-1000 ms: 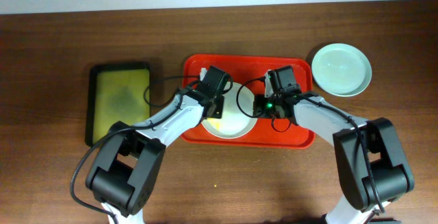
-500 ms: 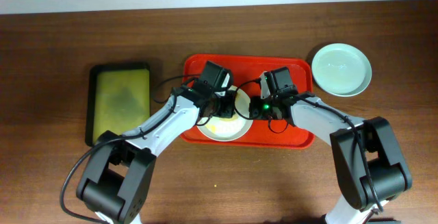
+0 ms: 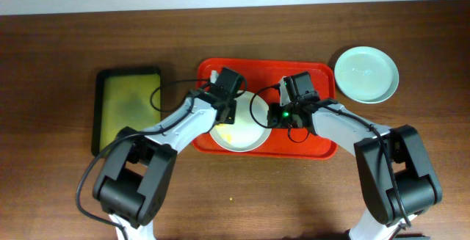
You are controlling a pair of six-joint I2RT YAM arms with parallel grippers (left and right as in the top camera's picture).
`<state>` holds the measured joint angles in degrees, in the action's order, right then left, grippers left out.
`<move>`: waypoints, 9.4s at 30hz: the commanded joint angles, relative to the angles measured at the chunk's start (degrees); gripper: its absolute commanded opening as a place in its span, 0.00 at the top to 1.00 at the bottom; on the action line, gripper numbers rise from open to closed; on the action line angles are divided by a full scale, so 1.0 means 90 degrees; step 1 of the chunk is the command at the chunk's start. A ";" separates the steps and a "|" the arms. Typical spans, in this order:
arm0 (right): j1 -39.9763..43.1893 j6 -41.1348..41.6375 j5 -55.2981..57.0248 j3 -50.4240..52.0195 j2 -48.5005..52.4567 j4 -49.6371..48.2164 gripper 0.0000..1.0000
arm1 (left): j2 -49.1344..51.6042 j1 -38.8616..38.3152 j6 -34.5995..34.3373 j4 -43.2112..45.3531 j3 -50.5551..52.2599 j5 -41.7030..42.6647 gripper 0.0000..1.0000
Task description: Clean dirty plates on tray and stack at the side
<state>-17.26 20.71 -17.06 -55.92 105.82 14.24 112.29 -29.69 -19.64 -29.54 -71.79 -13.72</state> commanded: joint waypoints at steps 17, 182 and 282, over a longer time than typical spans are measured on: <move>0.0044 -0.0085 0.0296 0.0155 0.0160 0.0102 0.95 | 0.0080 0.0029 -0.0389 0.0607 0.0134 0.2079 1.00; 0.0515 0.0423 0.0804 -0.1086 0.0690 0.0952 0.96 | -0.0321 0.3956 -0.0503 0.0039 -0.0097 0.1384 1.00; -0.0408 0.1727 0.1474 -0.0848 0.0687 0.0044 0.96 | -0.1960 0.4192 -0.0408 -0.0418 0.0126 0.1506 0.01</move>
<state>-21.37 37.01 -5.80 -64.53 111.28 14.41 95.09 7.86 -23.49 -31.03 -70.22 -0.60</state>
